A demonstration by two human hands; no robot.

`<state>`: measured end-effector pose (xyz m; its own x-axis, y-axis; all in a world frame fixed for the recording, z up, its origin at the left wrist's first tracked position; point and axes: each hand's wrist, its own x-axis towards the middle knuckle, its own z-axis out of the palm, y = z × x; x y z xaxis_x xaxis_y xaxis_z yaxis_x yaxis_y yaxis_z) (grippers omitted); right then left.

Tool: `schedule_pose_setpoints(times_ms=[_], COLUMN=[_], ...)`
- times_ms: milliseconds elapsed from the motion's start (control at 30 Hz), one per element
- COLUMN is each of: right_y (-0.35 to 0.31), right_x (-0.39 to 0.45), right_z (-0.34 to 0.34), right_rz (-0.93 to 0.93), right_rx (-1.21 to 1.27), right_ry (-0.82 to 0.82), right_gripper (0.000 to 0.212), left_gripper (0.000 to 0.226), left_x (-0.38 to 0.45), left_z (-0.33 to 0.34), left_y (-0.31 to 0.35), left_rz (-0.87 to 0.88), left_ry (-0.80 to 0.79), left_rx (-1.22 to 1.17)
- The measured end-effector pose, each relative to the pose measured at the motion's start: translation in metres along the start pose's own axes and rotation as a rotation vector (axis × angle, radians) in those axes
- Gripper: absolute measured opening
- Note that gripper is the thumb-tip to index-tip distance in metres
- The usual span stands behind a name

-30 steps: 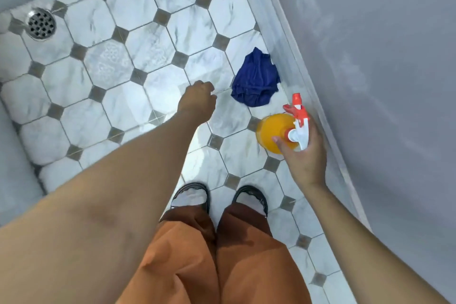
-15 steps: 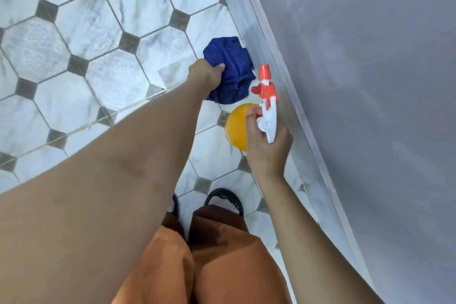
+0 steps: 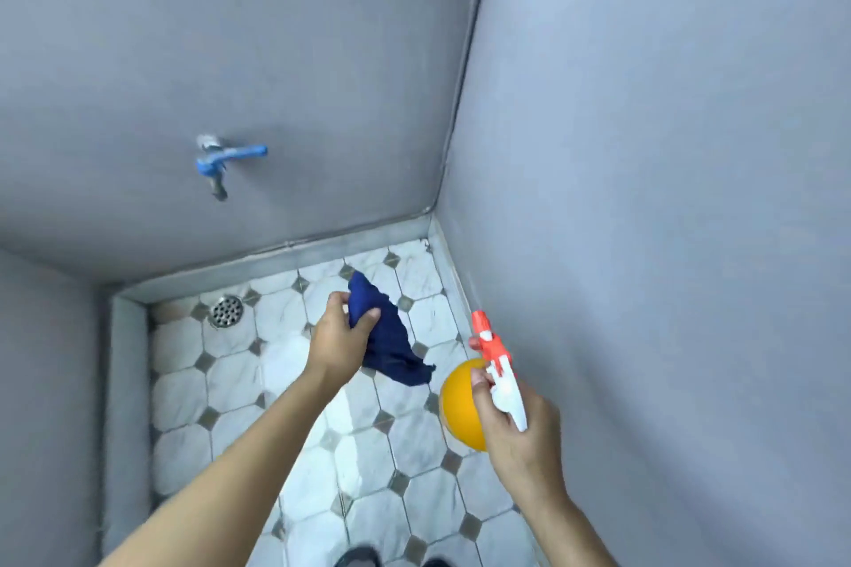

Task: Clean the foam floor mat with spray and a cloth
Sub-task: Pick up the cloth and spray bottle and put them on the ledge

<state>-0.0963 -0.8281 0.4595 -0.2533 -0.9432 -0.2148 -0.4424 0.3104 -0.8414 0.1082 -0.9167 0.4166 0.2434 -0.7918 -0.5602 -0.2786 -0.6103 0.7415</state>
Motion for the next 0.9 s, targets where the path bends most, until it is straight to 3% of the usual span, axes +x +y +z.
schedule_pose_setpoints(times_ms=[100,300,433,533,600,733,900], right_y=[-0.113,-0.301,-0.419,-0.491,-0.53,-0.577,-0.587], right_x=[0.01,0.043,0.089,0.127,0.153,0.192,0.224], right_z=[-0.01,-0.012,0.001,0.02,0.034,0.065,0.109], right_rz=[-0.073,-0.175,-0.243,-0.293,-0.331,-0.373,-0.326], right_rx=[0.019,0.138,0.27,0.329,0.344,0.331,0.309], right_ry=[0.021,0.048,0.035,-0.011,-0.025,-0.072,-0.097], right_gripper=[0.019,0.018,0.021,0.022,0.024,0.027,0.029], left_gripper=[0.024,0.009,0.016,0.01,0.006,0.023,0.02], left_x=[-0.026,-0.06,-0.065,-0.061,-0.054,-0.03,0.021], left_z=[-0.093,-0.249,-0.311,-0.344,-0.362,-0.385,-0.404], left_y=[0.085,0.213,0.276,0.315,0.338,0.375,0.394], left_rz=[-0.001,-0.051,0.003,0.067,0.109,0.246,0.27], left_ry=[0.051,0.031,0.084,0.119,0.142,0.111,-0.004], left_rx=[-0.027,-0.243,-0.203,-0.135,-0.153,-0.209,-0.387])
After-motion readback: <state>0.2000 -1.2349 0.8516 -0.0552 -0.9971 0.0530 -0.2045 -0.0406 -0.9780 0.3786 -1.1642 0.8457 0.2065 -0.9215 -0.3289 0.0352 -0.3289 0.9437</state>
